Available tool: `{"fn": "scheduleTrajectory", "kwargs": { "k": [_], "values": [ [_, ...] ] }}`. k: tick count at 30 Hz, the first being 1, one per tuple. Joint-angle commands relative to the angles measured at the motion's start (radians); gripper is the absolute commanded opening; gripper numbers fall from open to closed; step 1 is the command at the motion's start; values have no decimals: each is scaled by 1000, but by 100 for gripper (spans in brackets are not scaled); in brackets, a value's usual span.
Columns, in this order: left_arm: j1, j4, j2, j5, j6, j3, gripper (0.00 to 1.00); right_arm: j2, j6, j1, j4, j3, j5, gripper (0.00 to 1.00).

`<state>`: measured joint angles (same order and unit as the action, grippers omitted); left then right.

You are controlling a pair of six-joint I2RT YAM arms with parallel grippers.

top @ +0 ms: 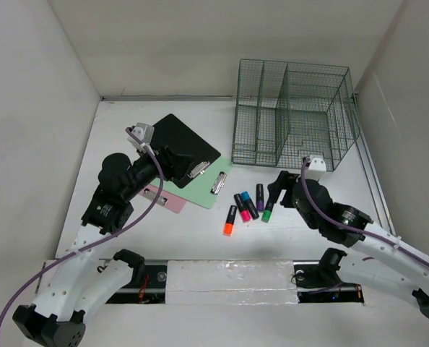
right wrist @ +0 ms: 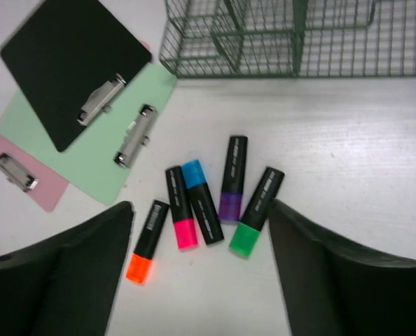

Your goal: Organize the desk

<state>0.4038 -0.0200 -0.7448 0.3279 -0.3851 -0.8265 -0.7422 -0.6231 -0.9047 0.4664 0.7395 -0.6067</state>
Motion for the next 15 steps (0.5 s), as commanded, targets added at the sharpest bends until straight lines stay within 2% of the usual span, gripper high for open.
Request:
{"fn": "scheduleTrajectory", "kwargs": {
  "k": [1, 2, 4, 5, 7, 8, 10, 11, 14, 15],
  "values": [
    [-5, 40, -4, 31, 31, -2, 60, -38, -130, -2, 83, -17, -45, 77],
    [-5, 41, -4, 34, 32, 1, 59, -54, -153, -2, 95, -22, -53, 53],
    [-5, 48, -2, 43, 31, 9, 50, -107, -216, -2, 132, -29, -83, 26],
    [-5, 51, -2, 43, 32, 9, 45, -129, -265, -2, 156, -26, -96, 9],
    [-5, 49, -11, 36, 32, 12, 36, -167, -291, -2, 181, -22, -114, 0],
    [-5, 45, -13, 36, 38, 12, 22, -202, -297, -2, 183, -20, -111, 0],
    [-5, 40, -14, 36, 43, 9, 8, -236, -293, -2, 163, -22, -105, 0],
    [-5, 38, -14, 22, 48, 6, 4, -270, -299, -2, 164, -19, -100, 9],
    [-5, 23, -28, -10, 60, -9, 4, -328, -296, -2, 141, -23, -73, 43],
    [-5, -33, -47, -42, 80, -28, 7, -351, -256, 10, 73, -43, -39, 59]
  ]
}}
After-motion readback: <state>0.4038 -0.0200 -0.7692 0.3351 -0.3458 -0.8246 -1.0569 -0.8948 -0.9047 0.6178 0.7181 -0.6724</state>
